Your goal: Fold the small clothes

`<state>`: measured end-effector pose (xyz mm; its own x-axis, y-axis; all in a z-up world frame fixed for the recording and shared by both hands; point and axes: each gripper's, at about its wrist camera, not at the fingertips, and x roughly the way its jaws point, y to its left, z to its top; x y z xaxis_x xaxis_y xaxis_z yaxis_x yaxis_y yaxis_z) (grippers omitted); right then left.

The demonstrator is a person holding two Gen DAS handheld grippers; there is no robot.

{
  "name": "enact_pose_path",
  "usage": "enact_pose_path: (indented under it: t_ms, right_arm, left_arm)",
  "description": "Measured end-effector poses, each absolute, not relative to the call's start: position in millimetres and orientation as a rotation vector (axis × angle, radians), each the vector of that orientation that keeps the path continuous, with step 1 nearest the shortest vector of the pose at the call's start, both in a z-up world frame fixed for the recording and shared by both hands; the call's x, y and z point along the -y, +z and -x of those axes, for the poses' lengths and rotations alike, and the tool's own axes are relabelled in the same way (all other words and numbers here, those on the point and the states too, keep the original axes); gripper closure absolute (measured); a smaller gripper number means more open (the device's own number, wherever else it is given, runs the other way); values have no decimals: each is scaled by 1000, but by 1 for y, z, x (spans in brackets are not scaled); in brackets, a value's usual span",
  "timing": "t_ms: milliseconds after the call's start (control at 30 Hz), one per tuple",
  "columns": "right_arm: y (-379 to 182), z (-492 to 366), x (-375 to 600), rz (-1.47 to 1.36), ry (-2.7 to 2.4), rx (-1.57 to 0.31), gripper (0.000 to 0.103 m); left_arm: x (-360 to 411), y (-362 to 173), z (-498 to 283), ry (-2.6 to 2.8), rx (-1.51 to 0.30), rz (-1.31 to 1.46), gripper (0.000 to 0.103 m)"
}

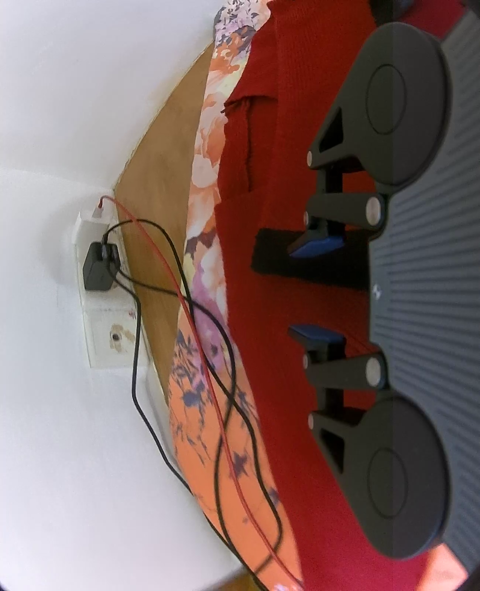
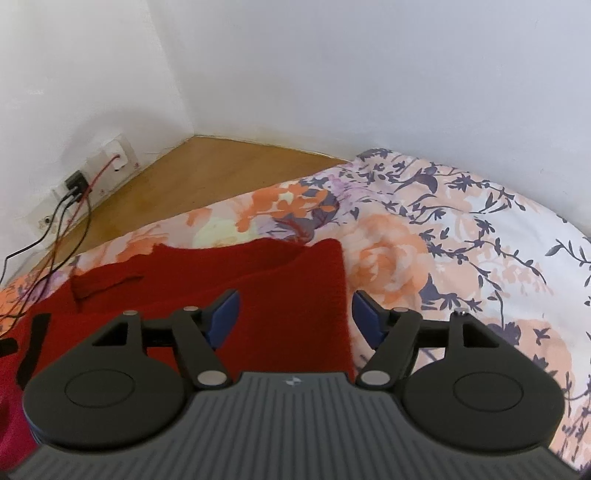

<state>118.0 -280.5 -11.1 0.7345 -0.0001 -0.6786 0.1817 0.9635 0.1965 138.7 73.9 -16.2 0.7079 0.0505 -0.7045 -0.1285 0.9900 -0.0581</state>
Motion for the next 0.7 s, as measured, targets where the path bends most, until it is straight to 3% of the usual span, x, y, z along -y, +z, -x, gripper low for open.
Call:
enact_pose_path:
  t_ms: [700]
  right_arm:
    - [23,-70,198,-206,56,-780,25]
  left_arm:
    - [-130,2,-67,174,-787,182,61]
